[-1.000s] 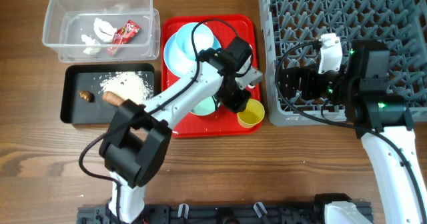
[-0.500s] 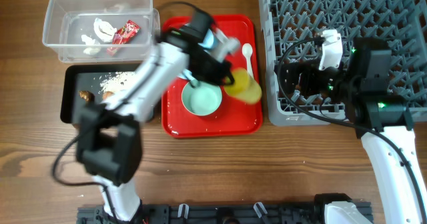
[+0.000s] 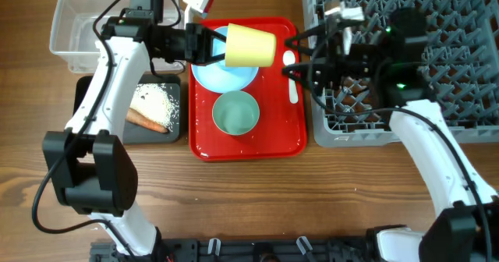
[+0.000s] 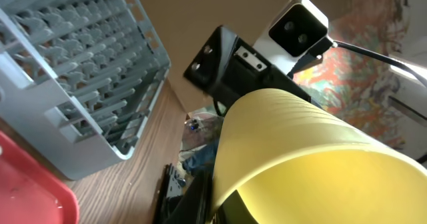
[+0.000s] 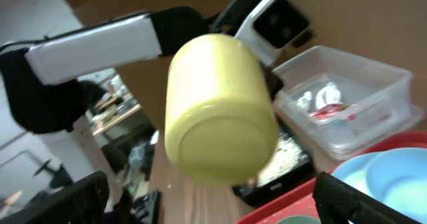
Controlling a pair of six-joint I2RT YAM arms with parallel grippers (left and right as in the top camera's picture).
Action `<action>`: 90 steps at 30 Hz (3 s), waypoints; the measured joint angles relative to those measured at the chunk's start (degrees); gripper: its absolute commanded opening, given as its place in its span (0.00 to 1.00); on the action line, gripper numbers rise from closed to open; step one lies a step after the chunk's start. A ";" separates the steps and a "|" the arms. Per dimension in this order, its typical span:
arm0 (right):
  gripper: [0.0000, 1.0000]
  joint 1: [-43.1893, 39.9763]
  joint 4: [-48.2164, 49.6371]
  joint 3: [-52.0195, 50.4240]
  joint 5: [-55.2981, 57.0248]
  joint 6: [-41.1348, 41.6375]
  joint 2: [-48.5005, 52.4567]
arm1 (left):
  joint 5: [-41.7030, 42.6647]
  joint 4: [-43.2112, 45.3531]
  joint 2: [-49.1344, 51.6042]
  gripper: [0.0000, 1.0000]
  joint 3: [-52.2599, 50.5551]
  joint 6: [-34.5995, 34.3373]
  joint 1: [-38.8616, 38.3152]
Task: Sort waste into correct bins and load items into the dishwasher rack
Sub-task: 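Hand the yellow cup from the left gripper to the right gripper, then place the yellow cup upside down in the dish rack with the right gripper, then reach the right gripper to the green bowl and grasp its rim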
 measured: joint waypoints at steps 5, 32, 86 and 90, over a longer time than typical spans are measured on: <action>0.82 5.81 11.28 0.24 1.79 8.35 3.06 | 0.46 0.48 0.00 0.04 0.00 0.00 -3.54; 0.52 -5.79 13.44 0.22 -4.55 12.96 3.52 | -13.73 0.57 0.00 0.32 0.00 -0.17 -4.81; 0.92 -1.90 -90.47 26.56 73.75 -3.06 20.00 | -53.29 -2.49 0.00 0.39 0.00 -0.20 -4.81; 0.88 -1.90 -93.20 34.51 72.96 -4.26 20.68 | -53.48 -2.51 0.00 0.41 0.00 -0.20 -4.81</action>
